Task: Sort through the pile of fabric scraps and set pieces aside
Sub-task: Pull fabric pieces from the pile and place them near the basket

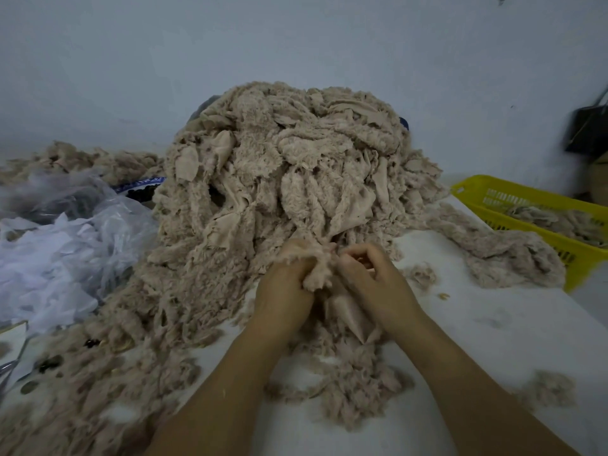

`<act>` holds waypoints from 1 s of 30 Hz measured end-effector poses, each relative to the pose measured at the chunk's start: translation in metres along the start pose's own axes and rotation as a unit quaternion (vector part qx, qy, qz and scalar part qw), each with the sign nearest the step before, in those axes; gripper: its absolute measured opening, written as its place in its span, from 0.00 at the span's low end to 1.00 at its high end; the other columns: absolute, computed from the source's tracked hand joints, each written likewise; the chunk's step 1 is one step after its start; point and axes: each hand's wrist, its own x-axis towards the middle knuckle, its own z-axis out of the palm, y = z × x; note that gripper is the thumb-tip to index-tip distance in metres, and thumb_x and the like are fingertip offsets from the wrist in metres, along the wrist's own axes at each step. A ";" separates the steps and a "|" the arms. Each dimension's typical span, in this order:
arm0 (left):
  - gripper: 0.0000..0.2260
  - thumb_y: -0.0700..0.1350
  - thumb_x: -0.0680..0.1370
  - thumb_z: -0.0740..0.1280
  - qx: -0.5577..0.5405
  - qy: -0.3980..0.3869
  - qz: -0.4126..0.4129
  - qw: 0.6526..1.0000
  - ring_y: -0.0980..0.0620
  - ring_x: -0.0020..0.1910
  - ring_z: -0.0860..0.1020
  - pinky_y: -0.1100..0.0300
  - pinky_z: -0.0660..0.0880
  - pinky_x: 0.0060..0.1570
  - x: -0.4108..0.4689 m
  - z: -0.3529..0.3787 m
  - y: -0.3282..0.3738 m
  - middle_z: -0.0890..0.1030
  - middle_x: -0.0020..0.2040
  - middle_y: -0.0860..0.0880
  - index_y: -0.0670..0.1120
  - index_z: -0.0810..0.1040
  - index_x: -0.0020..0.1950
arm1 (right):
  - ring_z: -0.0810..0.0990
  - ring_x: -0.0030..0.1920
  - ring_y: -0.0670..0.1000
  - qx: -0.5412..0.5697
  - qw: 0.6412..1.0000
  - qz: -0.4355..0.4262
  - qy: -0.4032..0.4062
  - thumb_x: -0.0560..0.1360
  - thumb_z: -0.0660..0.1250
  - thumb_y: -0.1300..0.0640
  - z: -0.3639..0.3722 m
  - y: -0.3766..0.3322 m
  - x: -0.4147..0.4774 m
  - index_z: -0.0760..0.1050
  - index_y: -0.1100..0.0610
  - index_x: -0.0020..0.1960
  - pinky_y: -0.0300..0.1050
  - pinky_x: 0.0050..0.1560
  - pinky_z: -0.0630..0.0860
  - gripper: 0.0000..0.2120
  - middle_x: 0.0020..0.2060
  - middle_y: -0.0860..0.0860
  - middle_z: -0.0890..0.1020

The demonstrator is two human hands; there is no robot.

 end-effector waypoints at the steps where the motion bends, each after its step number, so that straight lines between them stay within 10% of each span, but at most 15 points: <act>1: 0.08 0.37 0.78 0.65 0.020 0.010 0.028 0.999 0.47 0.49 0.77 0.53 0.74 0.44 0.000 0.001 0.000 0.79 0.55 0.49 0.45 0.81 0.53 | 0.77 0.47 0.38 0.001 1.000 -0.020 -0.005 0.76 0.65 0.38 0.003 -0.002 -0.002 0.75 0.37 0.50 0.29 0.45 0.73 0.06 0.53 0.43 0.77; 5: 0.12 0.44 0.78 0.64 0.042 0.008 0.001 0.999 0.54 0.37 0.76 0.53 0.74 0.35 -0.004 0.002 0.002 0.76 0.45 0.57 0.58 0.68 0.56 | 0.74 0.52 0.34 -0.043 0.996 -0.042 -0.071 0.69 0.68 0.30 0.012 -0.010 -0.007 0.73 0.37 0.58 0.26 0.48 0.71 0.22 0.53 0.33 0.71; 8: 0.11 0.46 0.78 0.60 -0.007 -0.026 -0.005 1.000 0.58 0.37 0.75 0.53 0.73 0.36 -0.004 0.007 0.000 0.75 0.46 0.57 0.64 0.65 0.51 | 0.74 0.55 0.33 -0.107 0.989 -0.097 -0.034 0.79 0.67 0.49 0.018 -0.011 -0.009 0.77 0.43 0.58 0.25 0.50 0.69 0.08 0.55 0.37 0.76; 10: 0.17 0.43 0.79 0.58 -0.046 -0.028 0.011 0.998 0.57 0.43 0.74 0.54 0.74 0.40 -0.005 0.008 0.000 0.73 0.50 0.58 0.66 0.71 0.56 | 0.77 0.49 0.31 -0.060 0.993 -0.089 0.041 0.82 0.61 0.61 0.018 -0.011 -0.008 0.79 0.41 0.51 0.23 0.45 0.70 0.16 0.47 0.35 0.81; 14: 0.18 0.39 0.82 0.59 -0.116 0.031 -0.056 0.991 0.61 0.55 0.73 0.74 0.68 0.52 0.000 0.001 -0.005 0.74 0.58 0.59 0.53 0.77 0.69 | 0.71 0.25 0.44 0.105 0.971 0.082 0.196 0.82 0.61 0.55 -0.005 -0.005 0.005 0.79 0.49 0.44 0.34 0.27 0.68 0.11 0.25 0.40 0.77; 18: 0.08 0.46 0.83 0.64 -0.390 0.135 -0.324 0.851 0.60 0.38 0.80 0.63 0.76 0.39 0.010 -0.012 -0.004 0.83 0.44 0.50 0.48 0.83 0.51 | 0.75 0.42 0.64 0.021 0.962 0.176 0.207 0.80 0.64 0.49 -0.029 0.012 0.014 0.78 0.62 0.52 0.56 0.44 0.76 0.15 0.43 0.63 0.77; 20: 0.08 0.43 0.82 0.65 -0.552 0.128 -0.372 0.735 0.52 0.39 0.84 0.58 0.80 0.39 0.011 -0.015 0.000 0.86 0.43 0.47 0.44 0.83 0.50 | 0.73 0.64 0.59 -0.075 0.967 0.198 0.143 0.80 0.63 0.50 -0.025 0.013 0.012 0.70 0.52 0.72 0.59 0.63 0.73 0.21 0.67 0.58 0.71; 22: 0.10 0.42 0.83 0.62 -0.636 0.102 -0.355 0.677 0.53 0.32 0.83 0.62 0.78 0.31 0.010 -0.017 0.002 0.85 0.37 0.47 0.40 0.82 0.50 | 0.64 0.71 0.50 -0.087 0.983 0.113 0.119 0.78 0.61 0.45 -0.016 0.003 0.010 0.66 0.45 0.73 0.51 0.70 0.66 0.24 0.71 0.44 0.63; 25: 0.13 0.43 0.84 0.59 -0.682 0.072 -0.336 0.646 0.55 0.28 0.78 0.65 0.76 0.27 0.009 -0.019 0.003 0.81 0.34 0.48 0.39 0.81 0.50 | 0.64 0.62 0.37 -0.130 0.991 -0.019 -0.042 0.72 0.58 0.31 -0.003 -0.006 0.000 0.71 0.34 0.58 0.29 0.59 0.63 0.18 0.56 0.29 0.66; 27: 0.14 0.45 0.84 0.58 -0.689 0.066 -0.329 0.643 0.56 0.28 0.75 0.66 0.75 0.27 0.009 -0.022 0.001 0.78 0.33 0.49 0.40 0.80 0.48 | 0.62 0.57 0.42 -0.301 0.937 -0.056 -0.167 0.73 0.61 0.31 0.003 0.000 -0.003 0.74 0.42 0.55 0.31 0.54 0.63 0.19 0.53 0.38 0.67; 30: 0.14 0.46 0.84 0.59 -0.670 0.093 -0.331 0.658 0.56 0.28 0.74 0.65 0.74 0.29 0.013 -0.026 0.001 0.76 0.31 0.49 0.40 0.80 0.46 | 0.67 0.53 0.48 -0.298 0.948 -0.067 -0.089 0.80 0.63 0.45 0.000 0.003 0.001 0.75 0.55 0.49 0.36 0.53 0.66 0.13 0.45 0.42 0.71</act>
